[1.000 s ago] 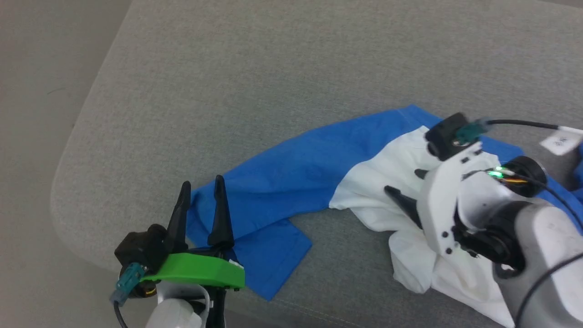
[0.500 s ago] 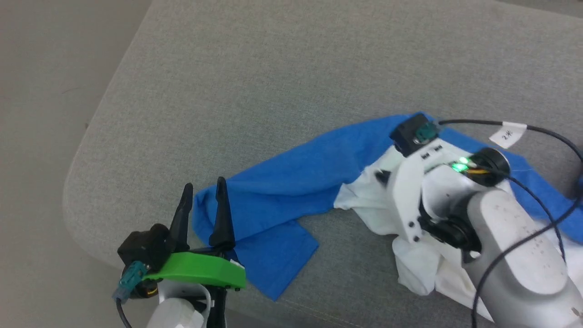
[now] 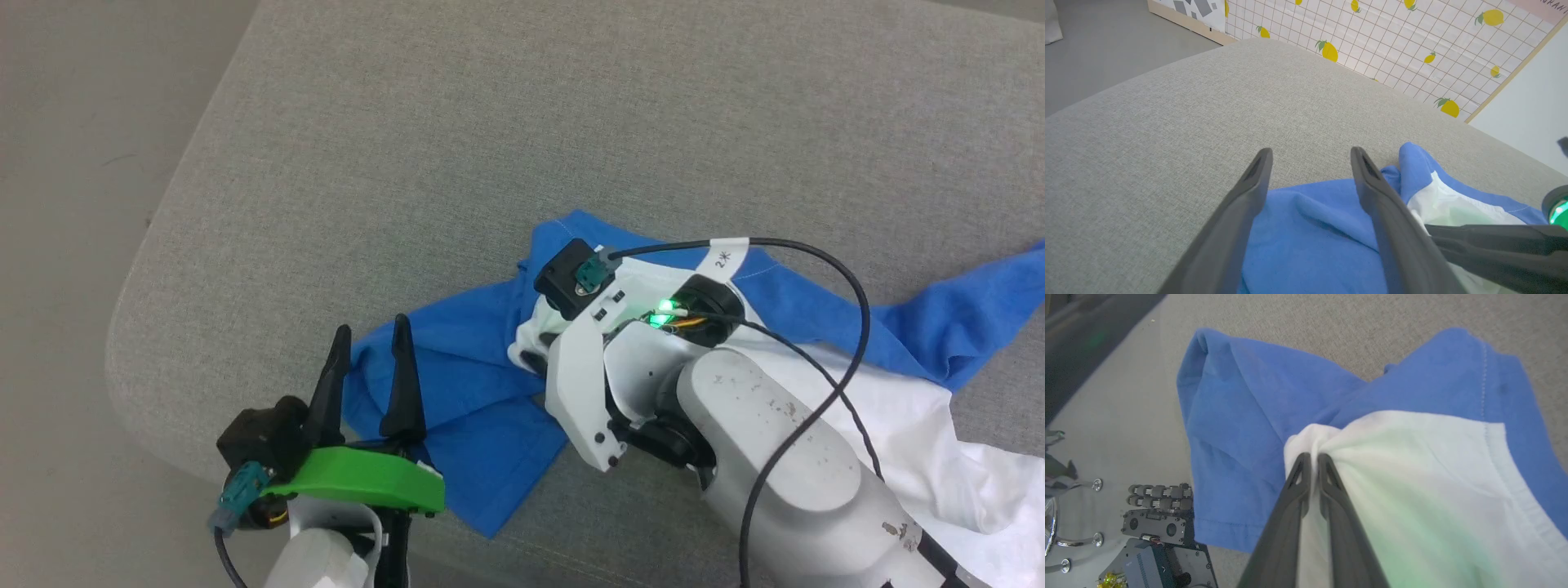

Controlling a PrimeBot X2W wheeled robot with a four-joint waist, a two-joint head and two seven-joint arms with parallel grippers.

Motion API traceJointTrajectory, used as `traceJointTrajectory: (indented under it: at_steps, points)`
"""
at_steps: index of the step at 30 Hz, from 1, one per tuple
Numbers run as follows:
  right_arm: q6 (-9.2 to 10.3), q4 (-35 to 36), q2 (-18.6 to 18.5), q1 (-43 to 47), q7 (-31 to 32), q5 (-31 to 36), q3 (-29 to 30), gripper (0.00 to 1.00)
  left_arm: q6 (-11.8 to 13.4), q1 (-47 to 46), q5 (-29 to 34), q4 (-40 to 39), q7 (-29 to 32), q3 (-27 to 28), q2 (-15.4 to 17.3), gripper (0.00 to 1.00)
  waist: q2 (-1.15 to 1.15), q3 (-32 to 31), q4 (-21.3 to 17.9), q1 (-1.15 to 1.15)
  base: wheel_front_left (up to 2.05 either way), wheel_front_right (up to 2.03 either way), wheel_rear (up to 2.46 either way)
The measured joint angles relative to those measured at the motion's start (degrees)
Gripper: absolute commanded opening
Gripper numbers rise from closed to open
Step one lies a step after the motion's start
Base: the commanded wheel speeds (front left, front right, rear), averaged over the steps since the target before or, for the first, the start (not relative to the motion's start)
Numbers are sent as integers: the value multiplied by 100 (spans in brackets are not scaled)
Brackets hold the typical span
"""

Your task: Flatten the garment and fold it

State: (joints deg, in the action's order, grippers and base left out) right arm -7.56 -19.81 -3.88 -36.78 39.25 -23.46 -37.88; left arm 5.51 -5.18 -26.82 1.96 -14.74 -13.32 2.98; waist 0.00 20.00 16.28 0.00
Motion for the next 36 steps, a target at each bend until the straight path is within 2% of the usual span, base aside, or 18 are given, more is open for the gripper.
traceJointTrajectory:
  at_steps: [5,10,11,12,16,23,27,30,36]
  points:
    - [0,-44,40,-1,-363,-315,163,100,-1,-53,-4,32,0,-4,0,100,0,-31,-66,0,0,0,0]
    - [0,662,-23,46,-649,-623,805,100,-22,-46,73,-8,0,94,0,100,0,-138,-227,0,0,0,0]
    - [0,886,-64,127,-717,-646,1013,100,-24,-40,97,-29,0,122,0,100,0,-166,-269,0,0,0,0]
    - [0,1523,-204,618,-940,-590,1715,100,-36,0,168,-81,0,166,0,100,0,-241,-402,0,0,0,0]
    - [0,2385,-210,1566,-1495,-131,2918,100,-43,81,336,-124,0,197,2,100,0,-318,-590,0,0,0,0]
    - [1,3416,79,3274,-2811,673,4473,100,-240,128,491,-398,-1,383,22,100,0,-354,-892,0,0,0,0]
    - [0,3329,80,4027,-3728,666,4773,100,-350,314,784,-589,-4,480,22,100,0,-338,-1043,0,0,0,0]
    - [1,2944,81,4446,-4239,388,4793,100,-376,563,871,-632,-4,531,21,100,0,-335,-1166,0,0,0,0]
    - [0,2622,90,4555,-4593,264,4675,100,-378,730,1192,-578,-4,491,20,100,0,-372,-1349,0,0,0,0]
